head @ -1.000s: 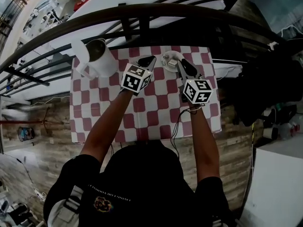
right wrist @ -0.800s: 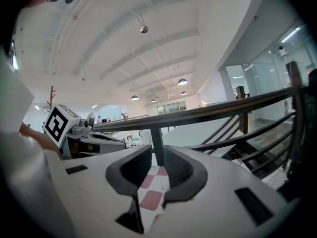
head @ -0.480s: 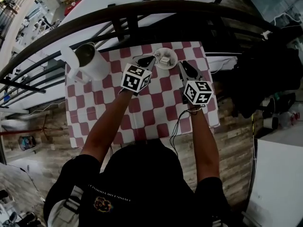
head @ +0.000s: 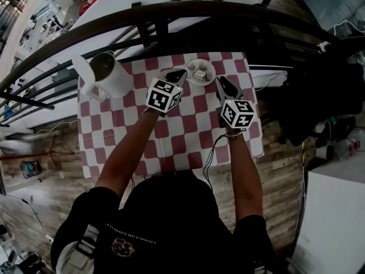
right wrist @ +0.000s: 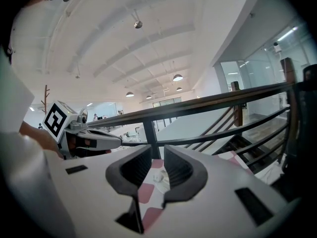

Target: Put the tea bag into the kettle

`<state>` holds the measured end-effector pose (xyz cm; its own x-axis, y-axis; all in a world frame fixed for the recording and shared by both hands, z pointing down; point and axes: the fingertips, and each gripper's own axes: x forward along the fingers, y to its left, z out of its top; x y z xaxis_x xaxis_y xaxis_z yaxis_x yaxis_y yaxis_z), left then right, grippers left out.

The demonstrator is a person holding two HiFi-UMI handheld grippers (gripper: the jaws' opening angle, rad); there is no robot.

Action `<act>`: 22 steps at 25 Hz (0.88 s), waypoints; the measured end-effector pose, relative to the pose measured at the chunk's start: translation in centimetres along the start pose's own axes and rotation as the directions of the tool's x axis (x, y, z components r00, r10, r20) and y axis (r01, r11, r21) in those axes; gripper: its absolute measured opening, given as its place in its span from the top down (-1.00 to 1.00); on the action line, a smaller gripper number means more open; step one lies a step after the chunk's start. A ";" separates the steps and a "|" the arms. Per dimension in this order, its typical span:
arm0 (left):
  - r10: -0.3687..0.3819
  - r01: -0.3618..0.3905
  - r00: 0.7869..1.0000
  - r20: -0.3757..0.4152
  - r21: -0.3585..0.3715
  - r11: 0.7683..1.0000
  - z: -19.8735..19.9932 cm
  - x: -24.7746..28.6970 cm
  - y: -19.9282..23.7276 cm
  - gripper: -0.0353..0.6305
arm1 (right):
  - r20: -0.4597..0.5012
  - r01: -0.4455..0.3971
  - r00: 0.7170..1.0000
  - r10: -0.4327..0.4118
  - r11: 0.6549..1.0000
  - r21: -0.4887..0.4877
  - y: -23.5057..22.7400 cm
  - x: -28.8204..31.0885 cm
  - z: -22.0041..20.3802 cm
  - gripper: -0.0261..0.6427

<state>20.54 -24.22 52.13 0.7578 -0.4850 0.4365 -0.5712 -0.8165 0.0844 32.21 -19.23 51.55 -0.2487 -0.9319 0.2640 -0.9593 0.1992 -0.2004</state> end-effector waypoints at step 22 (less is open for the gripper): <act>-0.003 -0.014 0.983 -0.183 -0.094 0.995 -7.2 6.9 3.5 0.90 | -0.301 0.146 0.938 -0.173 0.983 -0.111 -6.1 6.3 -8.7 0.67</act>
<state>21.50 -28.17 61.87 0.6890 -0.4166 0.5930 -0.6091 -0.7764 0.1622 35.34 -23.68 62.64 -0.1074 -0.8169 0.5667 -0.9942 0.0936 -0.0535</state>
